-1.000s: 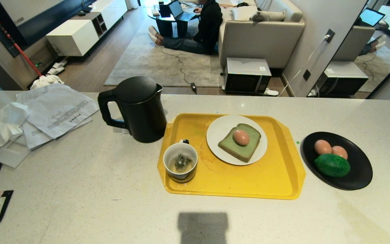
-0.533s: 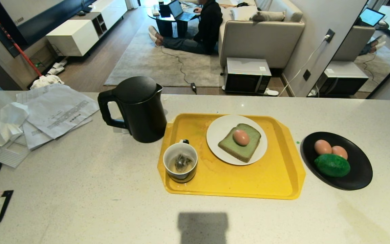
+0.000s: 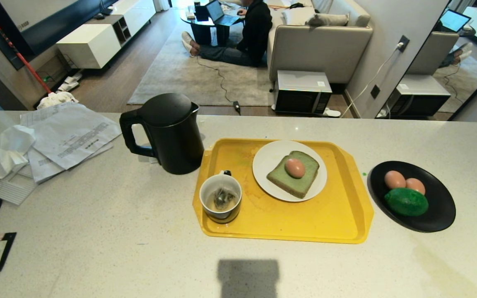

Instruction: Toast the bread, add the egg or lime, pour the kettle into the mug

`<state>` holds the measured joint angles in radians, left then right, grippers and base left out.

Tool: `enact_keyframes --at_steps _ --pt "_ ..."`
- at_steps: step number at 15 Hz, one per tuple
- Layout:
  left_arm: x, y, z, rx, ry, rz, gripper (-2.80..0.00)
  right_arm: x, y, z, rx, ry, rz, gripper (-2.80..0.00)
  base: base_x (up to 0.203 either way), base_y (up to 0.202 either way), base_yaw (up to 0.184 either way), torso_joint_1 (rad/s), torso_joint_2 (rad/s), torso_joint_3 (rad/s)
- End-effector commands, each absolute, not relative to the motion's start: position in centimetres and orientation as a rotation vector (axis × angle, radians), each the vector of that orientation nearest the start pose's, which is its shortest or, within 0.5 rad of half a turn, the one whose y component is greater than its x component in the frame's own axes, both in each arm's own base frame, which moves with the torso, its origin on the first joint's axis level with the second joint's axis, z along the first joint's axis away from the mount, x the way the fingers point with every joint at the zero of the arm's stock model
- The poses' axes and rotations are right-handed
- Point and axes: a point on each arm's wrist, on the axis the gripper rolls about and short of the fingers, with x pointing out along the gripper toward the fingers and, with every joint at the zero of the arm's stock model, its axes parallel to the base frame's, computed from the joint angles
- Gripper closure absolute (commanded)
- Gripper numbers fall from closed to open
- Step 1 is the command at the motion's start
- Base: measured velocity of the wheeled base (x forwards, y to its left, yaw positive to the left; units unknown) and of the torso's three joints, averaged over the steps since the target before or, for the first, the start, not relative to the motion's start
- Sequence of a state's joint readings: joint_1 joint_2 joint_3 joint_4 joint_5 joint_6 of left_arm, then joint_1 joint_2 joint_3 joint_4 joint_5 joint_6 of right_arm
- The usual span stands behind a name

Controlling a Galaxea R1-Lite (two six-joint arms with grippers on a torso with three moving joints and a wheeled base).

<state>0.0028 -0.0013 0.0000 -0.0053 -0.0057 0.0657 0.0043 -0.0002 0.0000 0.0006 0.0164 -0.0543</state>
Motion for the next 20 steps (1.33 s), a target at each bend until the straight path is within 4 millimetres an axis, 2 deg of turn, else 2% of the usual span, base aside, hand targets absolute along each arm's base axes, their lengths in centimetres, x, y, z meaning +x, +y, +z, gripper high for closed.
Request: enact_keyframes --at_steps 1,9,20 --pt "-2.29 -0.02 7.61 0.066 -0.008 -0.003 0.00 -2.27 0.03 7.49 -0.055 0.002 0.022 0.00 0.000 0.000 0.000 0.000 0.00 0.000" --pt "-2.29 -0.02 7.61 0.066 -0.008 -0.003 0.00 -2.27 0.05 7.47 -0.074 0.003 0.031 0.00 0.000 0.000 0.000 0.000 0.00 0.000" --pt "-2.29 -0.02 7.61 0.066 -0.008 -0.003 0.00 -2.28 0.00 7.56 -0.005 -0.002 0.011 0.00 0.000 0.000 0.000 0.000 0.00 0.000"
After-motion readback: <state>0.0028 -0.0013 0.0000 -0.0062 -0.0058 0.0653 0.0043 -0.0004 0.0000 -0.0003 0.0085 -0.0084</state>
